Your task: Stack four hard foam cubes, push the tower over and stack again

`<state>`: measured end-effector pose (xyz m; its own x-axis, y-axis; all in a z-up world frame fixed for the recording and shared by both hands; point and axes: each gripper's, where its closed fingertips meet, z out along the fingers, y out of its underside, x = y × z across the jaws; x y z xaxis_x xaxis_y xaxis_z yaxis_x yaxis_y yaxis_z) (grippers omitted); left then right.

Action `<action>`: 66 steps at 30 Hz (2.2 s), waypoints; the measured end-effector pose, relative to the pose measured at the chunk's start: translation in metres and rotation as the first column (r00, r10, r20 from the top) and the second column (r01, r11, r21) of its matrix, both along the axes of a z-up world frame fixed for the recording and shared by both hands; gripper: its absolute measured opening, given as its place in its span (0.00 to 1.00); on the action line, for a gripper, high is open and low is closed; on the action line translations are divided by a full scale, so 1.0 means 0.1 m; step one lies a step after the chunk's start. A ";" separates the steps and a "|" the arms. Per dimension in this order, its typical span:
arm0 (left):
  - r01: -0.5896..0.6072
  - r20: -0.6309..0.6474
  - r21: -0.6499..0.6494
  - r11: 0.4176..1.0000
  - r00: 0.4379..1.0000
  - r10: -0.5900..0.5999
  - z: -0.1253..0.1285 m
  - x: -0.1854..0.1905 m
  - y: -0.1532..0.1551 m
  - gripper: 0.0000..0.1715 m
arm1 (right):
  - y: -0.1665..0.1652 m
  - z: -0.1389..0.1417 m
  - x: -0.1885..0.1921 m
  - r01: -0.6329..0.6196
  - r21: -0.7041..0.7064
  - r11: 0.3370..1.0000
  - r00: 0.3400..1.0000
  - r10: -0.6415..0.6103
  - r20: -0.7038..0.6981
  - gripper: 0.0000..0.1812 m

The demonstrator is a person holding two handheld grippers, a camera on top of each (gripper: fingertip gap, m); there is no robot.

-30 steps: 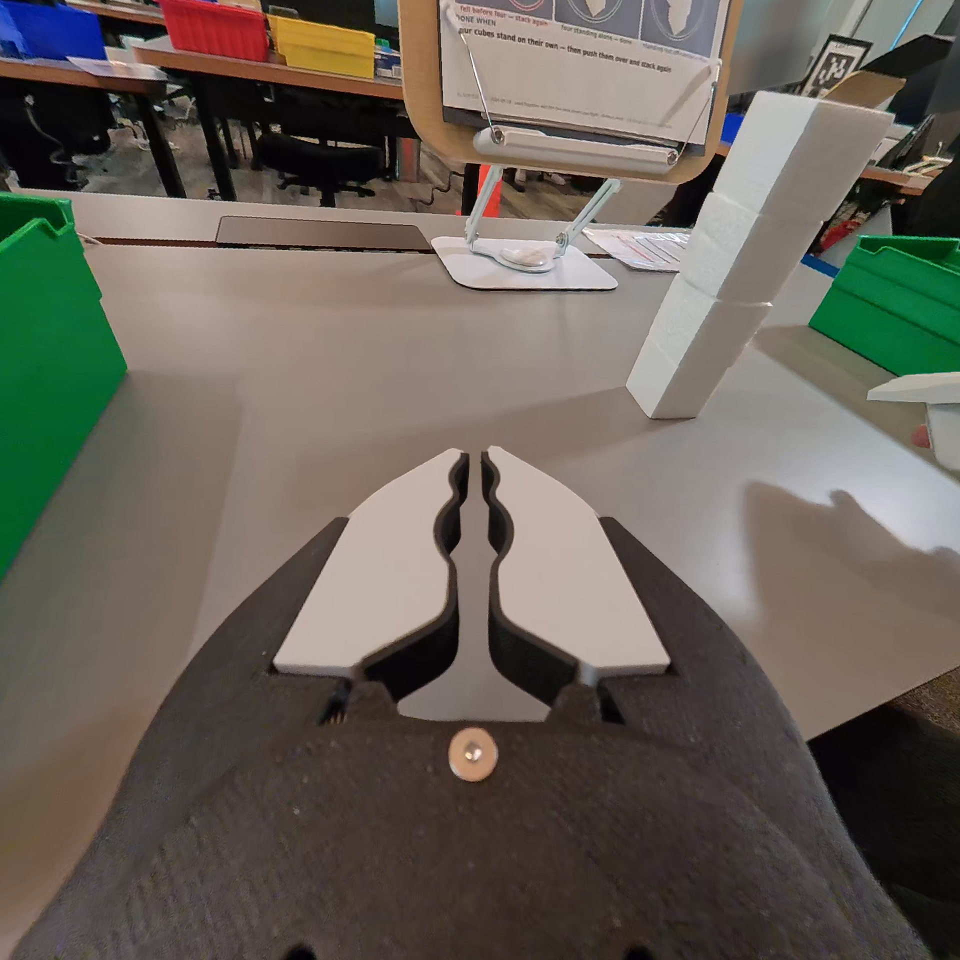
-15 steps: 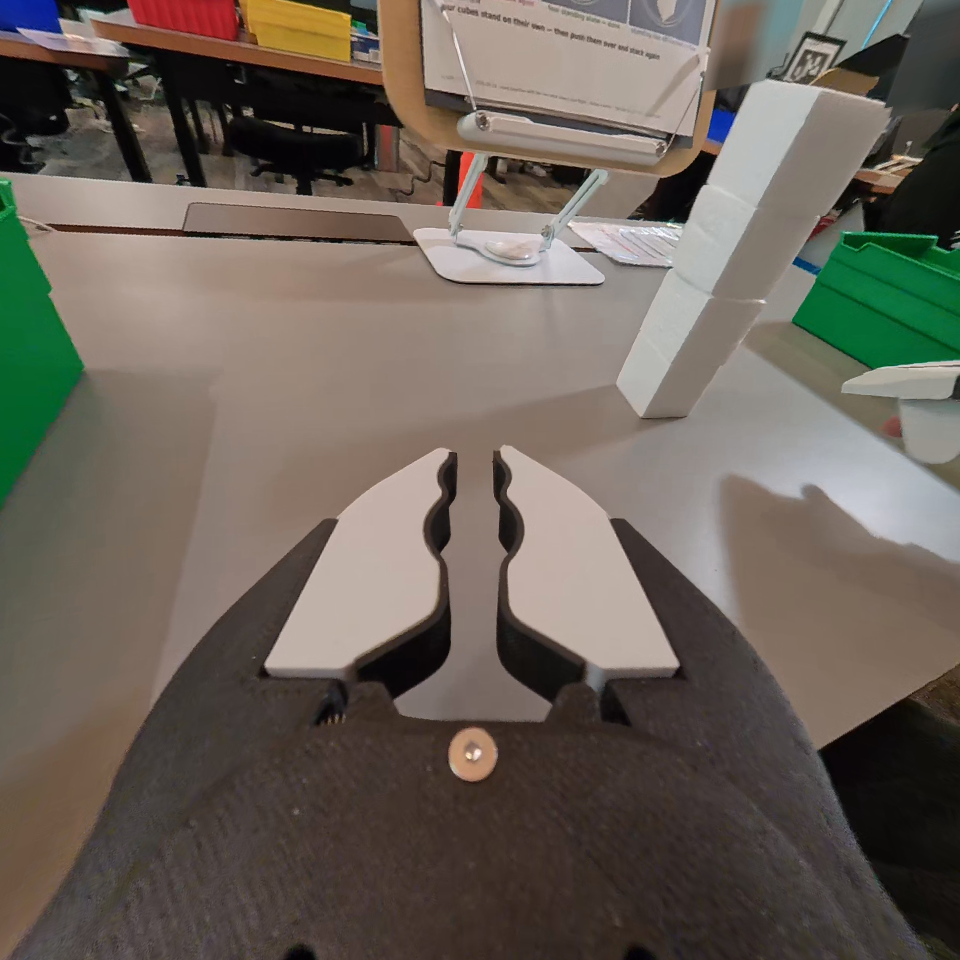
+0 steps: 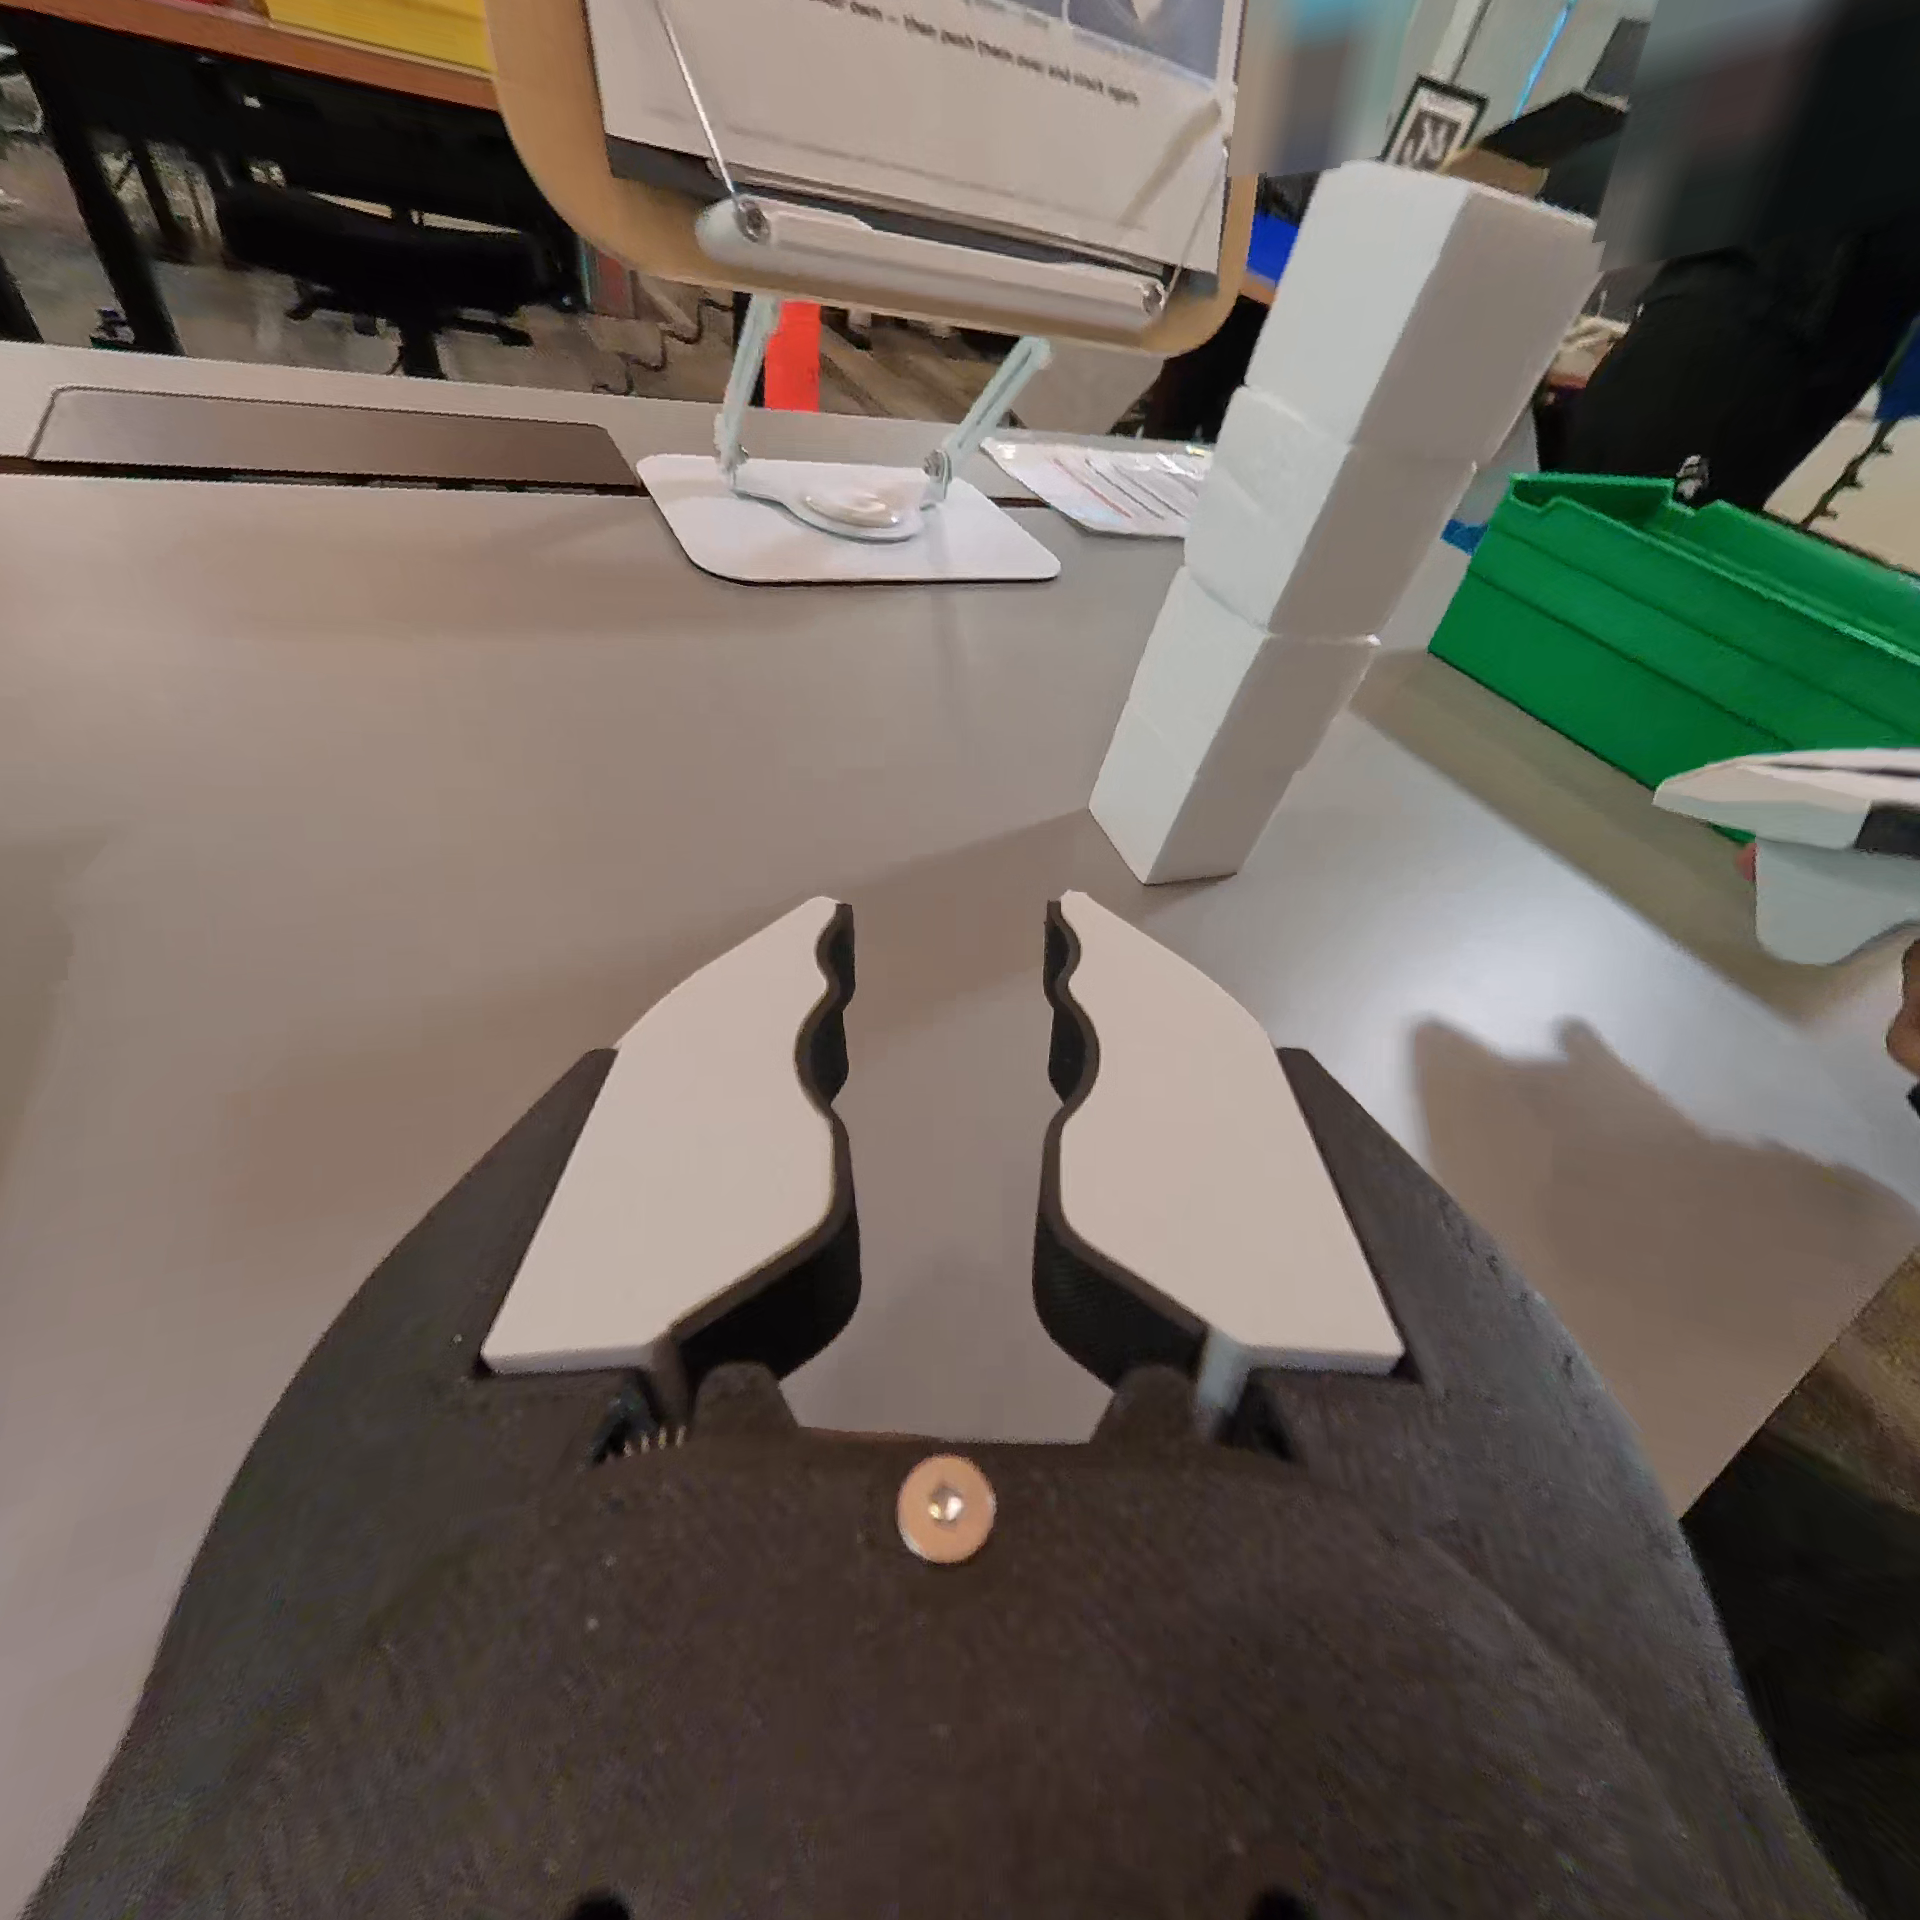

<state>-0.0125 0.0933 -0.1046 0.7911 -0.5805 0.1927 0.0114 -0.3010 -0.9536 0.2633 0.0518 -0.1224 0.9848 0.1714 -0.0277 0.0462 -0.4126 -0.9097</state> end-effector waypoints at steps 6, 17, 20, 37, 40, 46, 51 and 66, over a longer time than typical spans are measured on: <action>-0.034 -0.090 0.032 0.999 0.995 0.036 -0.05 -0.12 -0.06 0.19 | 0.30 -0.19 0.17 0.115 -0.144 0.983 0.992 -0.122 -0.039 0.00; -0.222 -0.031 0.008 0.975 0.974 0.223 -0.02 -0.86 -0.30 0.18 | 0.95 -0.45 -0.28 0.156 -0.651 0.743 0.988 -0.125 0.093 0.00; -0.238 -0.046 0.021 0.971 0.970 0.239 -0.02 -0.94 -0.37 0.18 | 1.00 -0.20 -1.08 -0.231 -0.631 0.740 0.961 0.073 -0.266 0.00; -0.214 -0.031 0.039 0.976 0.976 0.215 0.03 -0.77 -0.21 0.17 | 0.48 -0.12 -0.30 -0.232 -0.197 0.952 0.959 0.190 -0.212 0.07; -0.195 -0.016 0.034 0.980 0.980 0.196 0.04 -0.68 -0.14 0.17 | 0.45 -0.04 -0.20 -0.232 -0.144 0.962 0.964 0.207 -0.169 0.07; -0.163 -0.011 0.021 0.986 0.987 0.163 0.02 -0.54 -0.06 0.19 | 0.42 -0.05 -0.20 -0.312 -0.036 0.949 0.925 0.295 -0.241 0.13; -0.140 -0.017 0.015 0.990 0.990 0.140 0.01 -0.49 -0.07 0.19 | 0.43 0.14 -0.20 -0.399 0.129 0.908 0.884 0.418 -0.210 0.13; -0.187 -0.136 -0.053 0.981 0.974 0.179 -0.16 -0.78 -0.29 0.21 | 0.31 0.57 -0.84 -0.406 0.310 0.860 0.765 0.505 -0.398 0.32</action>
<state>-0.0903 0.0647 -0.1207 0.9036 -0.4130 0.1137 -0.0506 -0.3666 -0.9290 0.1798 0.0827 -0.0653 0.6704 0.6471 -0.3632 -0.2510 -0.2628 -0.9316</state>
